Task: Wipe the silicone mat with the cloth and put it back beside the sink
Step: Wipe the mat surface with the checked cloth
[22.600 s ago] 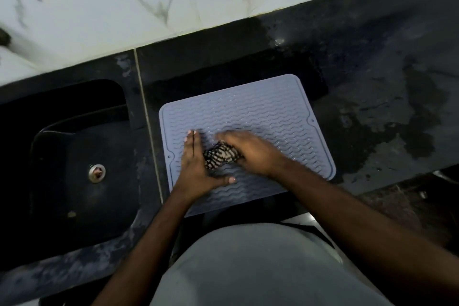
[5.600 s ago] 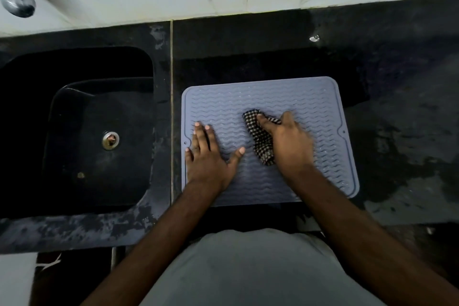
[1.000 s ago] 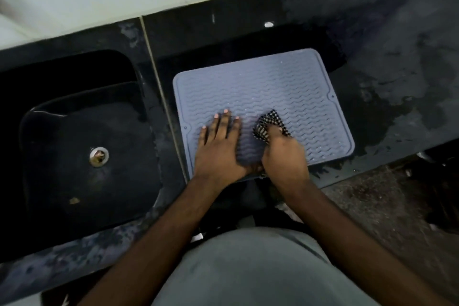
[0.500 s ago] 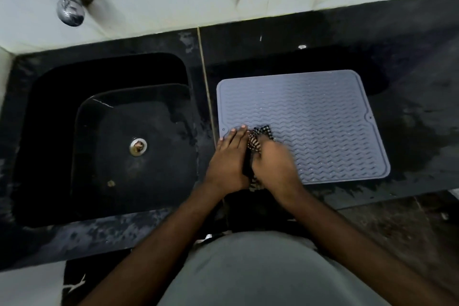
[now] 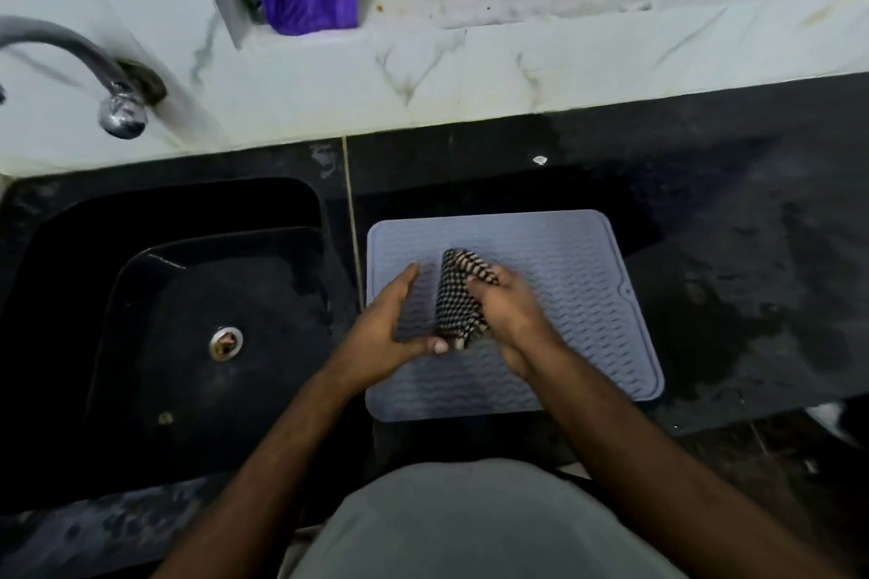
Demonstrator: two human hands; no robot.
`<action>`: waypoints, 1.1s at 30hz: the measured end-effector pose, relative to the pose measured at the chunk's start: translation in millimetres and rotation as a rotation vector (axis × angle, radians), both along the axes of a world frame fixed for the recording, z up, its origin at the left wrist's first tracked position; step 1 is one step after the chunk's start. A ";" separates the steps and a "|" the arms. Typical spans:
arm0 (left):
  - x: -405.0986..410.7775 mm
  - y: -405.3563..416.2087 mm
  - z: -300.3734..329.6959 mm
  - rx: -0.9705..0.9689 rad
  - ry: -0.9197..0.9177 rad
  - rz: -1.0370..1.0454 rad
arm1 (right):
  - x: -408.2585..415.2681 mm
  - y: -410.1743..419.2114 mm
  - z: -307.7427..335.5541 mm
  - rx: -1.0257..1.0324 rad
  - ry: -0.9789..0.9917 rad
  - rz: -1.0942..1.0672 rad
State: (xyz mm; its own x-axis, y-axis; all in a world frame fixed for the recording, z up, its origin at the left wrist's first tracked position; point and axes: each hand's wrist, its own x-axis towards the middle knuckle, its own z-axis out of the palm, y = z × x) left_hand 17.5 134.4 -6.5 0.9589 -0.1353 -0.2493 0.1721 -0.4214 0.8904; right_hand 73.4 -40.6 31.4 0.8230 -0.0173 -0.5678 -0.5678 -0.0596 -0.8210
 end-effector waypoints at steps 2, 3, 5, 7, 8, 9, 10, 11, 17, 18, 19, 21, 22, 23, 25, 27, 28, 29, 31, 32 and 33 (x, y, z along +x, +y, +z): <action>11.2 -17.1 3.5 0.077 -0.017 -0.005 | 22.5 -22.9 8.5 -0.055 -0.050 -0.045; 18.3 -26.7 5.5 0.119 -0.036 -0.019 | 33.3 -36.6 13.3 -0.109 -0.075 -0.058; 32.0 -44.1 5.6 0.210 -0.074 -0.078 | 52.7 -67.3 20.7 -0.221 -0.119 -0.070; 45.9 -59.4 -1.6 0.363 -0.089 -0.171 | 69.7 -96.9 25.7 -0.363 -0.177 -0.054; 52.8 -67.0 -6.5 0.452 -0.086 -0.207 | 78.4 -111.2 25.7 -0.467 -0.211 -0.024; 58.1 -74.4 -10.7 0.526 -0.081 -0.237 | 86.6 -123.8 24.6 -0.586 -0.234 0.014; 62.4 -81.7 -14.2 0.583 -0.071 -0.260 | 94.5 -134.4 23.4 -0.722 -0.255 0.064; 64.9 -88.6 -17.0 0.631 -0.051 -0.283 | 101.7 -142.4 20.9 -0.870 -0.277 0.130; 61.8 -104.1 -30.3 0.829 -0.029 -0.301 | 123.6 -131.6 -15.0 -1.091 -0.272 0.472; 61.7 -103.4 -30.3 0.830 -0.022 -0.296 | 123.1 -119.7 -20.7 -1.106 -0.307 0.501; 62.0 -103.7 -30.6 0.825 -0.015 -0.287 | 123.4 -108.0 -25.9 -1.127 -0.346 0.531; 62.8 -104.6 -31.0 0.812 0.002 -0.271 | 120.3 -77.9 -26.4 -1.172 -0.380 0.650; 63.1 -104.4 -30.7 0.811 0.003 -0.269 | 119.0 -61.0 -24.1 -1.186 -0.378 0.706; 62.7 -104.9 -31.6 0.813 -0.004 -0.266 | 117.5 -44.7 -23.1 -1.202 -0.403 0.759; 61.8 -104.2 -34.6 0.812 -0.003 -0.269 | 111.5 -13.2 -23.3 -1.201 -0.472 0.848; 61.4 -102.8 -37.9 0.807 0.007 -0.275 | 105.7 8.5 -25.4 -1.160 -0.512 0.898; 61.6 -100.4 -37.3 0.791 0.007 -0.280 | 104.6 13.4 -24.7 -1.139 -0.514 0.906; 62.9 -97.9 -34.7 0.759 -0.005 -0.290 | 106.2 14.0 -23.8 -1.133 -0.516 0.910; 66.6 -87.9 -25.8 0.726 -0.057 -0.249 | 111.1 7.5 -21.3 -1.131 -0.502 0.894; 65.9 -80.9 -18.4 0.758 -0.067 -0.180 | 112.2 3.6 -22.4 -1.121 -0.496 0.866; 63.0 -72.9 -13.2 0.806 -0.039 -0.103 | 112.4 1.8 -20.7 -1.128 -0.487 0.865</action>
